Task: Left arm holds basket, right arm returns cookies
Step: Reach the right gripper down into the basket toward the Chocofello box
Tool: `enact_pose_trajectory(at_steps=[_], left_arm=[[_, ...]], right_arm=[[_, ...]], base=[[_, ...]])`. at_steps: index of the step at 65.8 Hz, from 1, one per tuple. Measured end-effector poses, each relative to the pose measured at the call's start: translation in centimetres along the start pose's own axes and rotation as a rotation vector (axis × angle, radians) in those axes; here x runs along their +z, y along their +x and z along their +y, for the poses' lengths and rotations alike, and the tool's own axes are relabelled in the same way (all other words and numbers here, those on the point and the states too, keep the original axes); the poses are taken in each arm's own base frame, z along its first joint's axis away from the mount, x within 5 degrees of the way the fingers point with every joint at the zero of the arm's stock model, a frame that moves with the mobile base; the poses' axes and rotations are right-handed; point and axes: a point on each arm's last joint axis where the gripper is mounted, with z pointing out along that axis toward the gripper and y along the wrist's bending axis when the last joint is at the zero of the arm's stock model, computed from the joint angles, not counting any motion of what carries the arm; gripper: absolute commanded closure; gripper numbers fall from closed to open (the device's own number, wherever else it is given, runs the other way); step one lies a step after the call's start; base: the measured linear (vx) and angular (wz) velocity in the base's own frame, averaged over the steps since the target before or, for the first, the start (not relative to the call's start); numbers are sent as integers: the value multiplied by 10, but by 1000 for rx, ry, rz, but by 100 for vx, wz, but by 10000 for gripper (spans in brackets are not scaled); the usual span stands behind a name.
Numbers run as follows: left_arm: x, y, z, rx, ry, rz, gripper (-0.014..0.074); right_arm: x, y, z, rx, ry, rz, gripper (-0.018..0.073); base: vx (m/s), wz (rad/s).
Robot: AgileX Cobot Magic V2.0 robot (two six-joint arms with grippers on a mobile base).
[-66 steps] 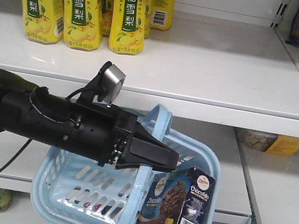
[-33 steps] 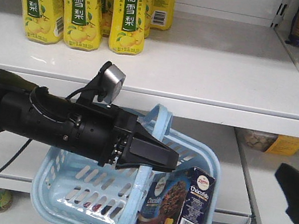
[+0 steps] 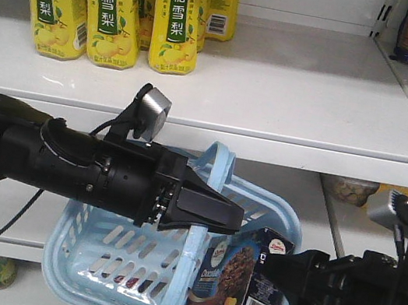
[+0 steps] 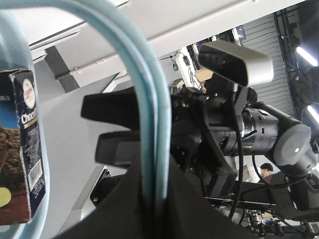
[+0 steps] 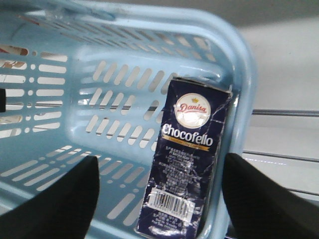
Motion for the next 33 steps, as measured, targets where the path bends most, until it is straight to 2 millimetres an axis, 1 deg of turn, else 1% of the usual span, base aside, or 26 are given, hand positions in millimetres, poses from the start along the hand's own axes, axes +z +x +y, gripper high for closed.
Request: enact_pose_trajectory(at_steps=[15, 33], left_arm=[[0, 0, 0, 0, 0, 0, 603], [0, 0, 0, 0, 0, 0, 603]], right_arm=[[11, 2, 1, 18, -24, 54, 74], [24, 4, -3, 11, -4, 110, 74]], base=[[0, 0], [0, 0]])
